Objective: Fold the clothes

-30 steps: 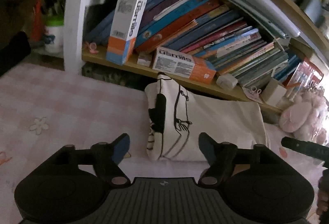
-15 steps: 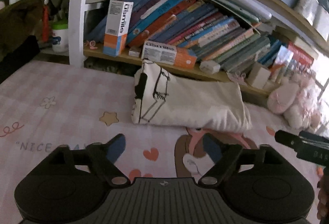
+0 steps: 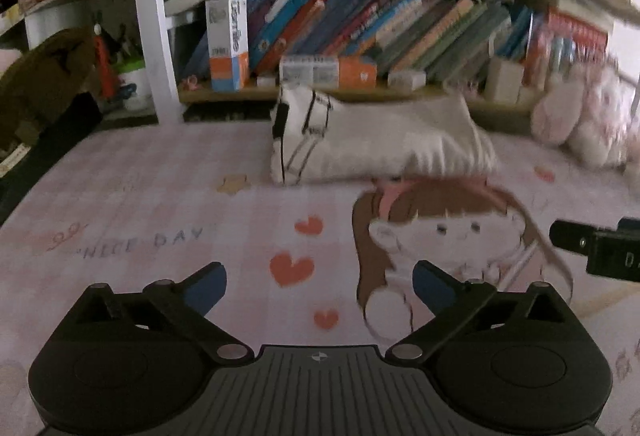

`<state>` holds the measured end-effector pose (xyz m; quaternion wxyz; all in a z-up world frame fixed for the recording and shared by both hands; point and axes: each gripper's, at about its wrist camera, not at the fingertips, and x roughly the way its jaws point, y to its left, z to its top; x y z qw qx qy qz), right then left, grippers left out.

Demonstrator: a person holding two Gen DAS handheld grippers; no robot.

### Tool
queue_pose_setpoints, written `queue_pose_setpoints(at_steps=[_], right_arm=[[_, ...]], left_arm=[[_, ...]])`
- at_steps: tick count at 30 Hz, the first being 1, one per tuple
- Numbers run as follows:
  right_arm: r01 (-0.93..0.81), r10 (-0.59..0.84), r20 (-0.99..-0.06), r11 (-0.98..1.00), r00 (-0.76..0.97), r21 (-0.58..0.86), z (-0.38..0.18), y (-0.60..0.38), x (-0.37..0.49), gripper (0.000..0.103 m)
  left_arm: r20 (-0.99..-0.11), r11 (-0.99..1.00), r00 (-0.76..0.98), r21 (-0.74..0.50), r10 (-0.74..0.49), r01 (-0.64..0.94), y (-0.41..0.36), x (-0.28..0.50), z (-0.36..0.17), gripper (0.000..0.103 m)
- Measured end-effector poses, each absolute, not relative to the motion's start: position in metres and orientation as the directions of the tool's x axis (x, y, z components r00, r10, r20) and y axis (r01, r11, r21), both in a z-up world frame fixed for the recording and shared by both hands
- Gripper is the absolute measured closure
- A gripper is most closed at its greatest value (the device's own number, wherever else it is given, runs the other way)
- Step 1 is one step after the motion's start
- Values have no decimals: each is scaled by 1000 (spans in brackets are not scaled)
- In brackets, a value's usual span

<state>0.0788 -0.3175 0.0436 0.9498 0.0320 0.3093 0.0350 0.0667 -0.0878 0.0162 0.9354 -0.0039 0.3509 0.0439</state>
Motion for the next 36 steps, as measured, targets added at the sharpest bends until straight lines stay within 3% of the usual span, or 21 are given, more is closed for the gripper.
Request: queue_pose_setpoints(at_steps=[12, 36], right_arm=[[-90, 110, -608, 994, 786, 63, 34, -307, 47, 0], [-133, 126, -580, 991, 805, 32, 44, -297, 42, 0]], left_arm=[[-680, 996, 730, -3, 65, -90, -91, 46, 9, 2], [-648, 997, 760, -5, 55, -76, -92, 44, 17, 0]])
